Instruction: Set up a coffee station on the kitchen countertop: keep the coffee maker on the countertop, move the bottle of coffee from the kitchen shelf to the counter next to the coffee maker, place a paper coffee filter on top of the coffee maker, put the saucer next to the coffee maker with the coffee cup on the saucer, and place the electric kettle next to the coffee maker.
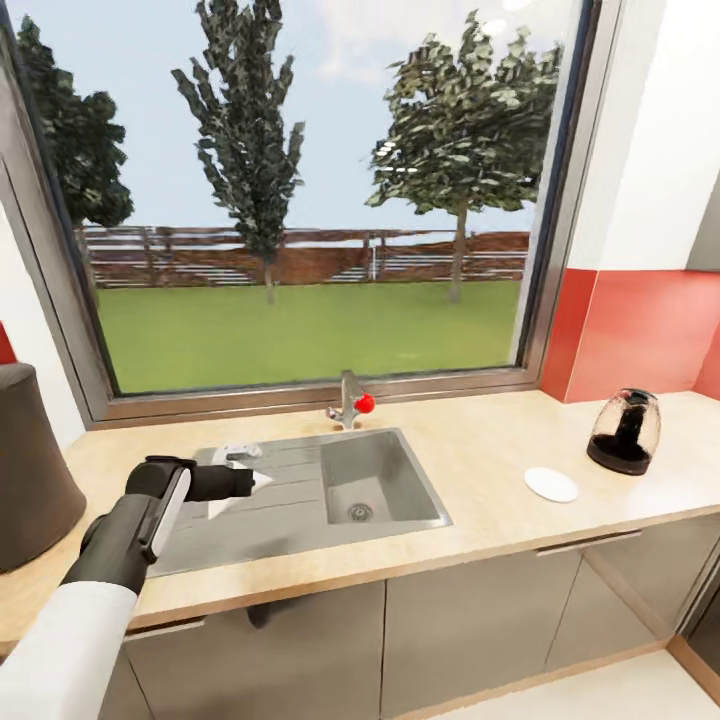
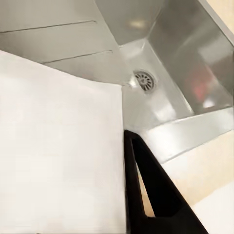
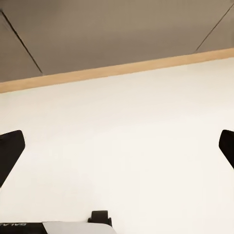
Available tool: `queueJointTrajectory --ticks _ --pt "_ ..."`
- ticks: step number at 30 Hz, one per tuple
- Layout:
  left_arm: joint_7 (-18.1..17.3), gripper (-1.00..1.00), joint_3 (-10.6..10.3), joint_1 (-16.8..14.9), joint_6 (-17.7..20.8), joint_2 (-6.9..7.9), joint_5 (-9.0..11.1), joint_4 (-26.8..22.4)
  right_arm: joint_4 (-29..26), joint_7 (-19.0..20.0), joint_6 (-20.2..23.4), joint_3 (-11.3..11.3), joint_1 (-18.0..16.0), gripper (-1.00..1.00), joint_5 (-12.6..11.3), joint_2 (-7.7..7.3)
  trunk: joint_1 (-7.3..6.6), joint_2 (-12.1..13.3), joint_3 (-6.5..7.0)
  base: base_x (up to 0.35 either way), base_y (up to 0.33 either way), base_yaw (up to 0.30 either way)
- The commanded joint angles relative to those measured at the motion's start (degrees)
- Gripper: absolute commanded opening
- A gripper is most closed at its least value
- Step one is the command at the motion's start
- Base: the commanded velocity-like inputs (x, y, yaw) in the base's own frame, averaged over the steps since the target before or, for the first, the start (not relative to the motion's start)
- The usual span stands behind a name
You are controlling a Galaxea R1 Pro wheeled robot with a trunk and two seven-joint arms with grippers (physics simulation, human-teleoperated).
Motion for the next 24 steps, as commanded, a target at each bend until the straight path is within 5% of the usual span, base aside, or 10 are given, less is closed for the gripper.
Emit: queueJointTrajectory --ticks 1,21,24 --pt "-0.22 -1.00 0.06 -0.02 0.20 -0.01 -0.14 0.01 0.03 -0.03 -0.19 -0.04 0.00 1.00 0.03 0.00 -0.01 -0.04 0.01 -0.250 0.204 0.273" --pt "-0.22 -1.00 -0.19 0.06 -0.20 -0.22 0.09 0.08 0.10 -0.03 -0.19 -0.01 0.00 1.00 0.06 0.00 -0.01 -0.04 0.76 -0.107 0.031 0.273" --pt "-0.66 -1.00 -0.17 3.02 -1.31 -0.23 0.34 -0.09 0.10 -0.03 -0.16 0.00 0.00 1.00 0.05 0.00 -0.01 -0.04 0.88 -0.073 0.000 0.272"
